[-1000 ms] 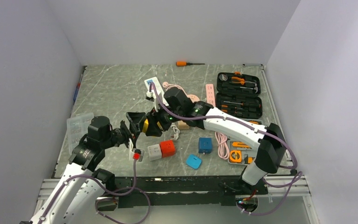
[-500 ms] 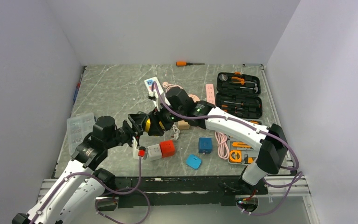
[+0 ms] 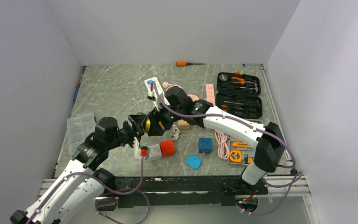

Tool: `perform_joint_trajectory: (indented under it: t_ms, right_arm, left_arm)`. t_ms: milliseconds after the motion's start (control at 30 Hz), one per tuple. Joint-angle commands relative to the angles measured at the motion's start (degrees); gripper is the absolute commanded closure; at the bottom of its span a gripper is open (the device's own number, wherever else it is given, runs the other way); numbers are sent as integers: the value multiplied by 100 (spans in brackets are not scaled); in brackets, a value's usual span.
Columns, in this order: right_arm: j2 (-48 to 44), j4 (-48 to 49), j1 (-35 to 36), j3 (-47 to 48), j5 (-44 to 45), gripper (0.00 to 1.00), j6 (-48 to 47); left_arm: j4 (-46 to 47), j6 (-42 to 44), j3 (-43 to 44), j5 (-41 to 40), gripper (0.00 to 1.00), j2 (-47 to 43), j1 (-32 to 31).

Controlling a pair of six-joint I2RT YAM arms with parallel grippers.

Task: Pull the plug off the socket
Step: Remove the plug from the socket.

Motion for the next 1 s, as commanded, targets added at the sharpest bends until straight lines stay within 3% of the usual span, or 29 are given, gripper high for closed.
perform_joint_trajectory:
  t_ms: [0, 167, 200, 300, 967]
  right_arm:
    - [141, 529, 141, 369, -506, 56, 57]
    - [386, 343, 146, 647, -634, 63, -2]
    - [455, 280, 139, 727, -649, 69, -26]
    - [607, 37, 132, 912, -505, 99, -127]
    - [-912, -324, 130, -742, 288, 100, -41]
  left_arm:
    - [554, 40, 139, 295, 100, -25, -151]
    - [541, -20, 82, 305, 100, -69, -160]
    - [539, -20, 69, 304, 100, -76, -159]
    - [447, 9, 70, 267, 100, -68, -160]
    - [804, 383, -60, -915, 100, 692, 52]
